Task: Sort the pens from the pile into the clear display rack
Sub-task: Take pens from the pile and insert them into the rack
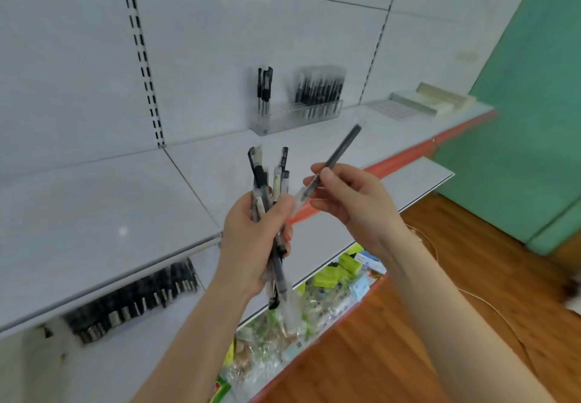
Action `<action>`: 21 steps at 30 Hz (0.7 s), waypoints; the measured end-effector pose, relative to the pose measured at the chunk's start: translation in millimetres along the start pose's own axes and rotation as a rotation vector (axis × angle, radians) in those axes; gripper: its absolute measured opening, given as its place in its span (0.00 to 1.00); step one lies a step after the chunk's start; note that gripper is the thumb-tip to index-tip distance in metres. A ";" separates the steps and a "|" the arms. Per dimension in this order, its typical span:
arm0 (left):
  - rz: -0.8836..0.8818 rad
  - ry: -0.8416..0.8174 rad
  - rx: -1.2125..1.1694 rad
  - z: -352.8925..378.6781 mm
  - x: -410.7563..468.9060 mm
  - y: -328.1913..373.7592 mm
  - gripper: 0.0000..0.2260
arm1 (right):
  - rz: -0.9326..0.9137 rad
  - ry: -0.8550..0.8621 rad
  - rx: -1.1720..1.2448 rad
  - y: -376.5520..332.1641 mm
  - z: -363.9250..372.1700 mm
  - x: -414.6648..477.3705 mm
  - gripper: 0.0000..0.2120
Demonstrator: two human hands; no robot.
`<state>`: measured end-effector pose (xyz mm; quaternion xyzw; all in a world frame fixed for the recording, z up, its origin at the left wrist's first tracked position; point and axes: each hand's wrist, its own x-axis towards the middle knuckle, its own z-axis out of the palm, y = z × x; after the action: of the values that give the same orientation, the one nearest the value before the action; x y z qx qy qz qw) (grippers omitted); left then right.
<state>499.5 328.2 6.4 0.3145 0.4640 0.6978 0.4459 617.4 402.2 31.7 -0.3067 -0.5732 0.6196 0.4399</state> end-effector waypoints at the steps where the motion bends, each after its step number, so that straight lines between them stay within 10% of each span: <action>1: 0.000 -0.007 0.006 9.4 3.9 -2.7 0.05 | -0.005 0.007 -0.003 0.1 -7.7 3.1 0.05; 8: 0.044 0.053 0.068 50.0 57.3 -17.2 0.05 | -0.373 0.328 -0.372 2.3 -60.0 49.5 0.07; 13: 0.009 0.083 0.019 80.7 115.9 -31.6 0.06 | -0.924 0.169 -1.093 23.0 -101.0 123.7 0.14; 21: 0.016 0.227 -0.159 106.0 188.9 -28.9 0.02 | -0.794 0.080 -0.948 15.8 -136.3 234.1 0.08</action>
<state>523.0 544.8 23.7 0.2009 0.4523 0.7668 0.4086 635.4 672.9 24.3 -0.2550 -0.8395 0.0744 0.4740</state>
